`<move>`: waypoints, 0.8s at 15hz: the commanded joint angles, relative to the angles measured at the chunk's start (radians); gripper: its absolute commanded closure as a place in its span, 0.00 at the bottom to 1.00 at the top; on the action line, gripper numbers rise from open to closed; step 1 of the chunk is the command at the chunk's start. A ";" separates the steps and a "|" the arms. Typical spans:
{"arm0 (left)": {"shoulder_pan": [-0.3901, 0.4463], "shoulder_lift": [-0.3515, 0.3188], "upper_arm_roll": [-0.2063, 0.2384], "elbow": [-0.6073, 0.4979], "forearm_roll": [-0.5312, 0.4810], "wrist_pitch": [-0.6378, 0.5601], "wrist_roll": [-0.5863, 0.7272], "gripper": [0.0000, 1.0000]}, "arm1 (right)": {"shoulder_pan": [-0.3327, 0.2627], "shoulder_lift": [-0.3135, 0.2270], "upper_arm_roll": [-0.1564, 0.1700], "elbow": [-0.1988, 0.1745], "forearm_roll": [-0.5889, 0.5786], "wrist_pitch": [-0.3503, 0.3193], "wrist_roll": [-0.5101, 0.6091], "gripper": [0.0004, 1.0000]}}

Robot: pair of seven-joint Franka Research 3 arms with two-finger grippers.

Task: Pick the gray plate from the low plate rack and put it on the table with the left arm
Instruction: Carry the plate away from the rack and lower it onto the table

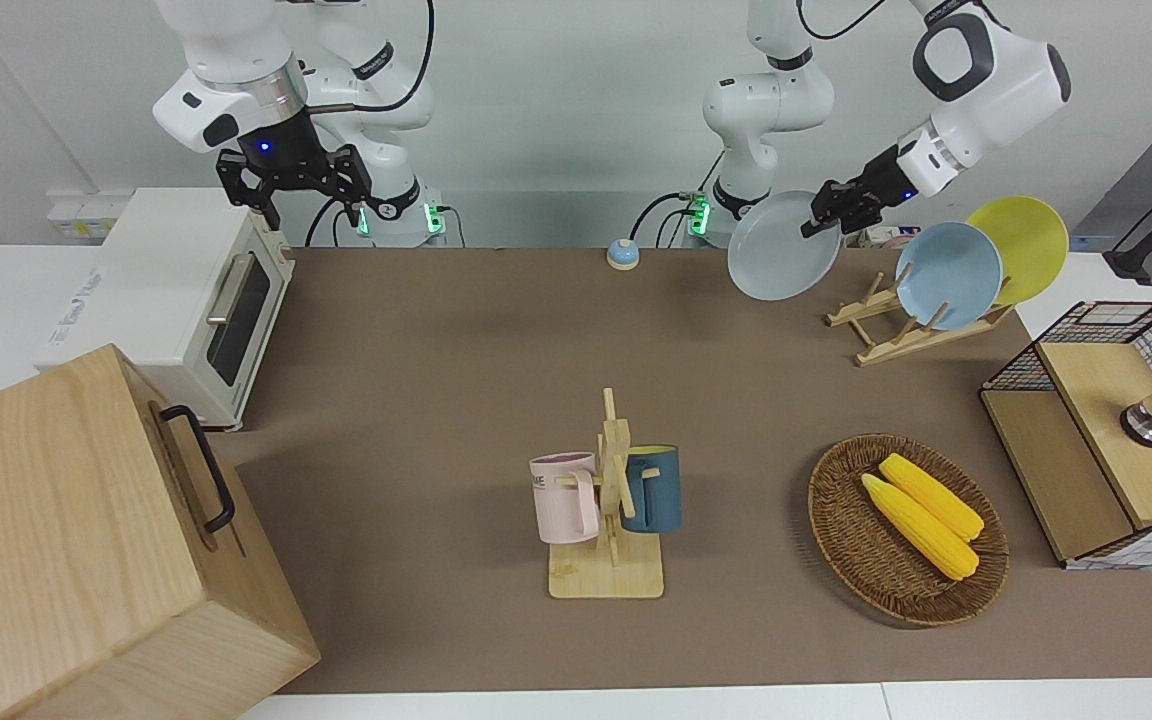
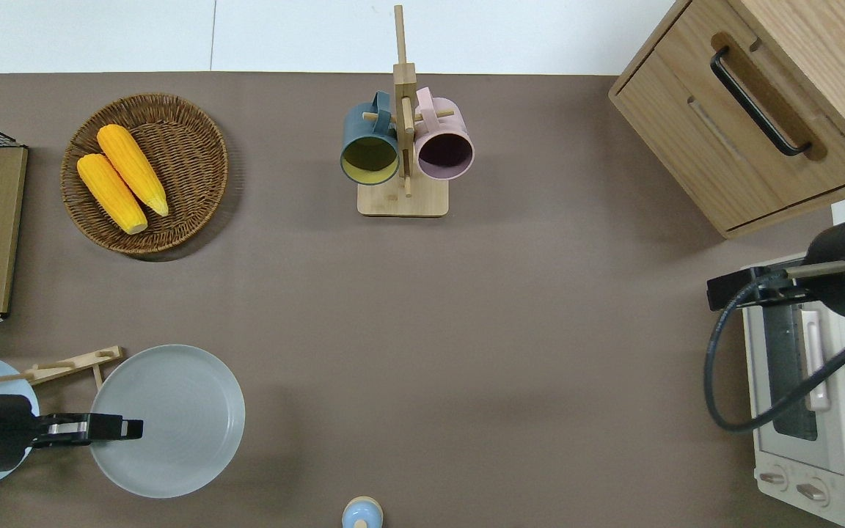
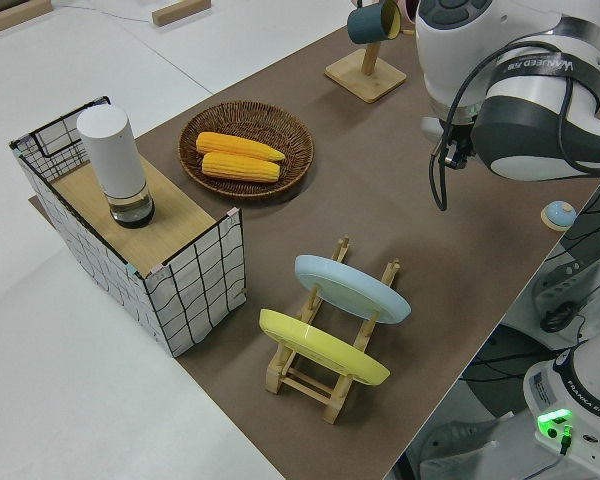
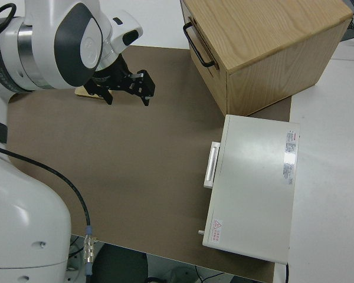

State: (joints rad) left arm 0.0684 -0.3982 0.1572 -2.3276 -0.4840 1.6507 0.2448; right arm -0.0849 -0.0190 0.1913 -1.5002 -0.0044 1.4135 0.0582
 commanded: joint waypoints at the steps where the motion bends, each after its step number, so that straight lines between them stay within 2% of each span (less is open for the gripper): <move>1: 0.008 0.039 0.004 -0.055 -0.054 0.060 0.120 1.00 | -0.007 -0.002 0.007 0.006 0.007 -0.014 0.000 0.01; 5: 0.005 0.044 0.004 -0.130 -0.077 0.161 0.185 1.00 | -0.007 -0.002 0.007 0.006 0.007 -0.014 0.000 0.01; 12: 0.005 0.156 0.004 -0.173 -0.103 0.271 0.371 1.00 | -0.007 -0.002 0.005 0.006 0.007 -0.014 0.000 0.01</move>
State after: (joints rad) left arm 0.0705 -0.2816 0.1588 -2.4853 -0.5535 1.8829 0.5310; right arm -0.0849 -0.0190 0.1913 -1.5002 -0.0044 1.4135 0.0582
